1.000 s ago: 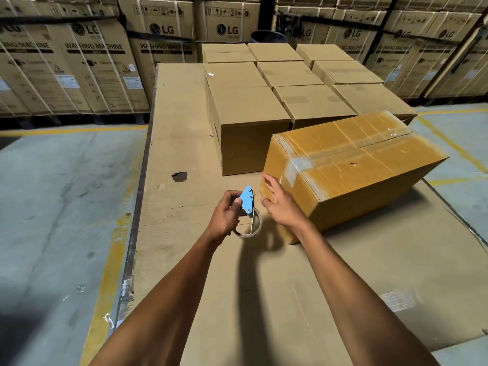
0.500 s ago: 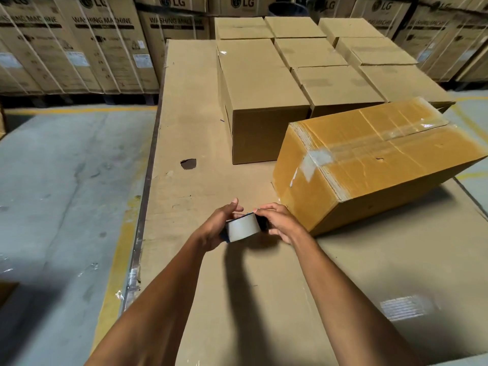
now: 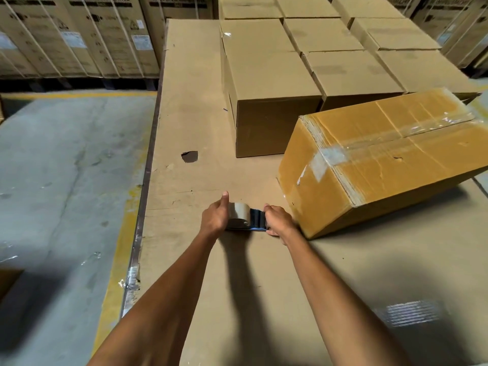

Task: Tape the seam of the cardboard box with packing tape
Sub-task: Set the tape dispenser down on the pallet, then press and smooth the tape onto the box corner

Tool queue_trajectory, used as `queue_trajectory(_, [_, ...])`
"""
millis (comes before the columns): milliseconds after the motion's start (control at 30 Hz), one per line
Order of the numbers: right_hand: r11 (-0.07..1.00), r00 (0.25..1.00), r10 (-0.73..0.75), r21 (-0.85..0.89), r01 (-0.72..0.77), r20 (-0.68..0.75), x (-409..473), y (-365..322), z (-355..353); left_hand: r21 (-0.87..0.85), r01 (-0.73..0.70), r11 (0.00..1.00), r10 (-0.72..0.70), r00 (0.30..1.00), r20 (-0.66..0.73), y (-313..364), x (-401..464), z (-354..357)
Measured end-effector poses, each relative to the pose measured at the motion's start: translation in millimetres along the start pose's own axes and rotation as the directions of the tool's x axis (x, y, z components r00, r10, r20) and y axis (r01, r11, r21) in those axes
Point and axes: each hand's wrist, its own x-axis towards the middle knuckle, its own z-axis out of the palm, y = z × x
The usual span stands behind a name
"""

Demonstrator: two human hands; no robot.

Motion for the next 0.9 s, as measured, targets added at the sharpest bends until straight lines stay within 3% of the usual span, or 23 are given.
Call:
queue_trajectory(133, [0.975, 0.995, -0.099, -0.204, 0.091, -0.029, -15, -23, -14, 0.057, -0.110, 0.992, 0.113, 0.992, -0.060, 14, -2, -2])
queue_trajectory(267, [0.878, 0.935, -0.338, -0.395, 0.271, -0.108, -36, -52, -32, 0.129, -0.315, 0.940, 0.334, 0.926, -0.174, 34, -11, 4])
queue_trajectory(400, [0.739, 0.755, -0.602, -0.540, 0.404, -0.259, -63, -75, -59, 0.149, -0.455, 0.878, 0.475, 0.866, -0.157, 68, -31, 23])
queue_trajectory(533, [0.565, 0.484, -0.815, -0.625, 0.539, -0.319, -84, -86, -98, 0.057, -0.546, 0.836, 0.549, 0.827, -0.122, 103, -50, 52])
queue_trajectory(600, [0.511, 0.385, -0.857, -0.653, 0.559, -0.341, -90, -87, -120, -0.009, -0.542, 0.841, 0.538, 0.836, -0.106, 119, -55, 68])
queue_trajectory(667, [0.503, 0.340, -0.864, -0.668, 0.548, -0.372, -91, -85, -137, -0.114, -0.479, 0.870, 0.473, 0.878, -0.079, 133, -59, 84])
queue_trajectory(733, [0.550, 0.363, -0.835, -0.660, 0.512, -0.414, -91, -84, -152, -0.240, -0.380, 0.893, 0.384, 0.923, -0.029, 143, -61, 98])
queue_trajectory(767, [0.597, 0.409, -0.801, -0.637, 0.488, -0.437, -88, -84, -158, -0.292, -0.334, 0.896, 0.348, 0.938, -0.005, 148, -62, 105])
queue_trajectory(900, [0.749, 0.699, -0.575, -0.618, 0.239, -0.426, -75, -77, -192, -0.472, -0.161, 0.867, 0.228, 0.970, 0.088, 162, -66, 126])
